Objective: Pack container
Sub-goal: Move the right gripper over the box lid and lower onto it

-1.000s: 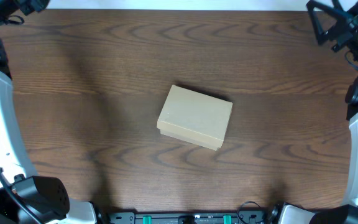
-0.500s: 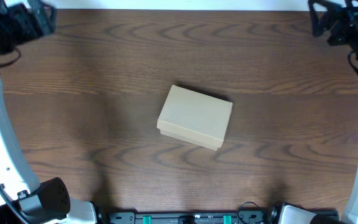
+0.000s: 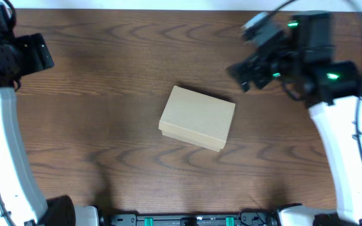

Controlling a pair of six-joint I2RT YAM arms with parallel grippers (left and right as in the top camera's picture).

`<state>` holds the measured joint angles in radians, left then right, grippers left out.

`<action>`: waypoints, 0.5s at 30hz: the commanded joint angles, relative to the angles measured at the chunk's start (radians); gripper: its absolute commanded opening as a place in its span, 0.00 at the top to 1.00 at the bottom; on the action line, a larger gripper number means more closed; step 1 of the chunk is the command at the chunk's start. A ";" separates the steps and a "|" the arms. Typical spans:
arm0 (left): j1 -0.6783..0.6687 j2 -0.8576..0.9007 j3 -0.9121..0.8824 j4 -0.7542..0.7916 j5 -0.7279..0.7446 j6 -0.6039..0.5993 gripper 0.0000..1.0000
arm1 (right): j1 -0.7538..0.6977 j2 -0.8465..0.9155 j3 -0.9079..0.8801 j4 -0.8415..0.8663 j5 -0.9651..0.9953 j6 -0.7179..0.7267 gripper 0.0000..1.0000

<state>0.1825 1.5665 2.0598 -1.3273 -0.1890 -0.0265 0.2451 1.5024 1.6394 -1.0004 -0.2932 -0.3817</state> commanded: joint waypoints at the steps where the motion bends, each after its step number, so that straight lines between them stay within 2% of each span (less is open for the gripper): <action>1: -0.043 -0.030 0.015 -0.015 -0.082 -0.030 0.04 | 0.098 0.047 0.012 -0.029 0.062 -0.052 0.01; 7: -0.094 -0.032 -0.024 -0.044 -0.070 -0.015 0.05 | 0.219 0.071 0.012 -0.056 0.080 -0.053 0.03; 9: -0.100 -0.032 -0.041 -0.031 0.000 0.010 0.05 | 0.257 0.071 0.011 -0.098 0.081 -0.061 0.17; 12: -0.100 -0.032 -0.053 -0.020 0.026 0.012 0.05 | 0.282 0.074 0.001 -0.163 0.084 -0.050 0.29; 14: -0.100 -0.032 -0.055 -0.021 0.026 0.019 0.05 | 0.287 0.074 -0.008 -0.196 0.084 -0.037 0.44; 15: -0.100 -0.032 -0.055 -0.022 0.026 0.020 0.05 | 0.286 0.074 -0.013 -0.205 0.085 -0.030 0.55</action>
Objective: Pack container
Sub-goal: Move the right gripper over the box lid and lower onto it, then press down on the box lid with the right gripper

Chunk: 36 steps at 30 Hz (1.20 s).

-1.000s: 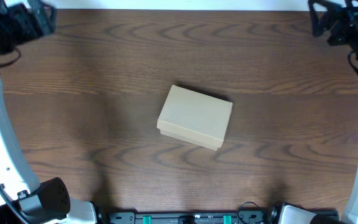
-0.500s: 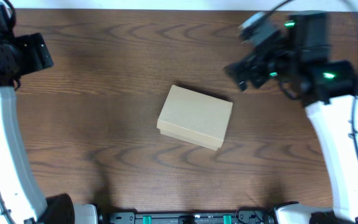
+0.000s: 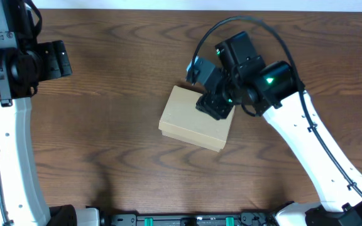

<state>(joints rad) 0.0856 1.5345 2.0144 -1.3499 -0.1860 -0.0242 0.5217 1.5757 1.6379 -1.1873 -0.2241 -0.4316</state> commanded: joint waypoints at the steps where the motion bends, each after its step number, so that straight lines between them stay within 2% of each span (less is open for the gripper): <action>1: -0.003 0.000 -0.009 0.001 0.023 0.017 0.05 | 0.010 0.001 -0.016 -0.029 0.015 0.020 0.70; 2: -0.003 0.000 -0.009 0.002 0.023 0.018 0.05 | 0.010 0.001 -0.020 -0.035 0.015 0.020 0.84; 4: -0.003 0.000 -0.009 0.002 0.023 0.018 0.05 | 0.014 0.002 -0.032 -0.037 0.011 0.027 0.99; 19: -0.003 0.000 -0.009 0.004 0.049 0.026 0.05 | 0.097 0.014 -0.326 0.098 0.011 0.047 0.99; 36: -0.003 0.000 -0.009 0.003 0.057 0.029 0.05 | 0.097 0.014 -0.391 0.114 0.026 0.042 0.99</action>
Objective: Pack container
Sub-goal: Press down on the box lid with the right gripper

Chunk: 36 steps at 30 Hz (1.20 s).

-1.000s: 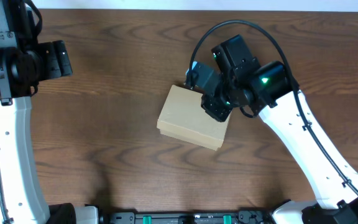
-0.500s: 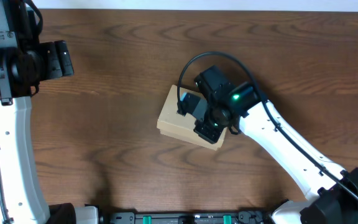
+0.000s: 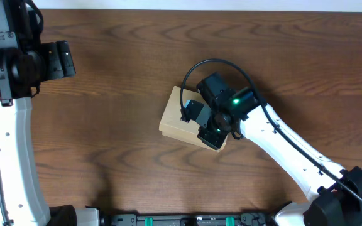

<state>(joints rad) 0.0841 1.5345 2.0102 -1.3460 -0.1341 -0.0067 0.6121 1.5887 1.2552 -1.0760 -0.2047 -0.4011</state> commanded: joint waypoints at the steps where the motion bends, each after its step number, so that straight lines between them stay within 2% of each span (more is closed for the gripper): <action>1: -0.002 0.000 -0.005 -0.001 0.005 0.011 0.05 | 0.006 0.001 -0.008 0.003 0.006 0.011 0.99; 8: -0.002 0.000 -0.005 -0.001 0.011 0.011 0.05 | 0.006 0.002 -0.022 0.034 0.007 0.011 0.98; 18: -0.002 0.000 -0.005 0.000 0.023 0.019 0.05 | -0.006 0.002 -0.149 0.132 0.014 0.039 0.99; 28: -0.002 0.000 -0.005 -0.001 0.024 0.019 0.05 | -0.016 0.002 -0.151 0.155 0.014 0.063 0.99; 33: -0.002 0.000 -0.005 0.002 0.035 0.029 0.05 | -0.040 -0.001 -0.148 0.296 0.026 0.140 0.99; 36: -0.002 -0.002 -0.005 0.007 0.035 0.033 0.05 | -0.074 -0.012 -0.111 0.411 0.093 0.209 0.95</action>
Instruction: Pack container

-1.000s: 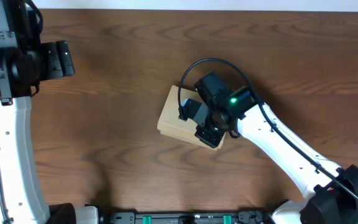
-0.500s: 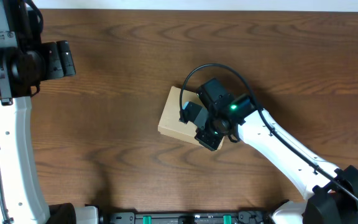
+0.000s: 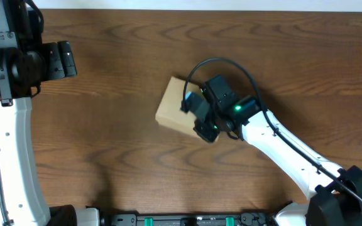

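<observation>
A closed tan cardboard box (image 3: 176, 105) lies slightly askew at the middle of the table. My right gripper (image 3: 201, 118) is down on the box's right end, covering that end. The wrist hides its fingers, so their state and any hold on the box do not show. My left gripper (image 3: 63, 59) hangs at the far left, well away from the box, with nothing seen in it. Its jaws are too small and dark to read.
The dark wooden table (image 3: 105, 144) runs wide on all sides of the box. The left arm's white link (image 3: 8, 157) runs down the left edge. The right arm's white link (image 3: 294, 160) crosses from the lower right corner.
The box sits a little farther up and to the left than before, and my right gripper has moved the same way with it. The left arm has not moved.
First the box lay alone mid-table, with my right gripper high at the back right and my left at the far left. Then the right gripper was at the box's far right corner, then down on its right front end. Now box and gripper are shifted up-left.
</observation>
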Controlling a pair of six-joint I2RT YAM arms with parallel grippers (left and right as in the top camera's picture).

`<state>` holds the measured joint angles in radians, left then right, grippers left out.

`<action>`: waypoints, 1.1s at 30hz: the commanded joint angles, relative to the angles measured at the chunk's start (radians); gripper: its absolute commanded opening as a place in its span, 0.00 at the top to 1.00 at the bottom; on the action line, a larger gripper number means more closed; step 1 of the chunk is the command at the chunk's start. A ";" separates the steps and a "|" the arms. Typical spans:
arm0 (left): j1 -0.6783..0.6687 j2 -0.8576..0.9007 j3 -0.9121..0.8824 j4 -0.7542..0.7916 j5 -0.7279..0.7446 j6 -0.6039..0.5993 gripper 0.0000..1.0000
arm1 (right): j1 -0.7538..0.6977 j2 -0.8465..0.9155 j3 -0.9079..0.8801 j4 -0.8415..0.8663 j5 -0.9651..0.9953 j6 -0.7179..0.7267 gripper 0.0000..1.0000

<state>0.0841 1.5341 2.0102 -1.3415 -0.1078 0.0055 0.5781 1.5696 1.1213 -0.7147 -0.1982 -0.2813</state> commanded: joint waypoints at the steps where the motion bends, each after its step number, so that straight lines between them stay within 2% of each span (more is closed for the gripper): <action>1: -0.002 -0.003 -0.005 0.006 0.018 0.031 0.05 | -0.050 0.004 0.040 0.069 0.102 0.100 0.89; 3: -0.002 -0.008 -0.005 0.019 0.077 0.077 0.05 | -0.087 -0.008 0.099 0.109 0.148 0.108 0.50; 4: -0.001 -0.009 -0.005 0.027 0.098 0.090 0.04 | -0.103 -0.011 0.124 0.121 0.163 0.109 0.40; 7: -0.001 -0.009 -0.005 0.049 0.155 0.141 0.05 | -0.178 -0.014 0.217 0.131 0.180 0.109 0.23; 9: -0.001 -0.009 -0.006 0.053 0.218 0.194 0.05 | -0.249 -0.014 0.267 0.127 0.180 0.108 0.07; 10: -0.001 -0.009 -0.007 0.057 0.241 0.211 0.05 | -0.277 -0.014 0.279 0.128 0.180 0.108 0.06; 13: -0.001 -0.009 -0.034 0.098 0.286 0.247 0.04 | -0.378 -0.014 0.311 0.145 0.179 0.095 0.10; 16: 0.000 -0.009 -0.093 0.161 0.350 0.288 0.05 | -0.473 -0.014 0.337 0.151 0.172 0.074 0.20; 17: 0.000 -0.009 -0.115 0.175 0.377 0.287 0.05 | -0.496 -0.016 0.343 0.145 0.172 0.075 0.28; 18: 0.000 -0.009 -0.138 0.180 0.403 0.287 0.05 | -0.521 -0.021 0.345 0.134 0.172 0.076 0.44; 19: 0.000 -0.009 -0.160 0.182 0.412 0.287 0.05 | -0.540 -0.028 0.345 0.121 0.172 0.091 0.66; 20: -0.001 -0.011 -0.190 0.188 0.412 0.286 0.04 | -0.562 -0.040 0.345 0.098 0.172 0.121 0.79; 21: -0.004 -0.013 -0.216 0.193 0.413 0.284 0.04 | -0.579 -0.051 0.345 0.072 0.172 0.138 0.80; 25: -0.021 -0.075 -0.332 0.233 0.412 0.255 0.04 | -0.630 -0.106 0.344 -0.049 0.172 0.150 0.75; 28: -0.040 -0.193 -0.446 0.277 0.381 0.241 0.04 | -0.655 -0.180 0.323 -0.133 0.173 0.149 0.79; 33: -0.041 -0.420 -0.645 0.321 0.368 0.225 0.04 | -0.664 -0.406 0.159 -0.105 0.199 0.202 0.76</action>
<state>0.0429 1.2453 1.4418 -1.0306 0.2722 0.2562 -0.0765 1.2907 1.3647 -0.8276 -0.0219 -0.1333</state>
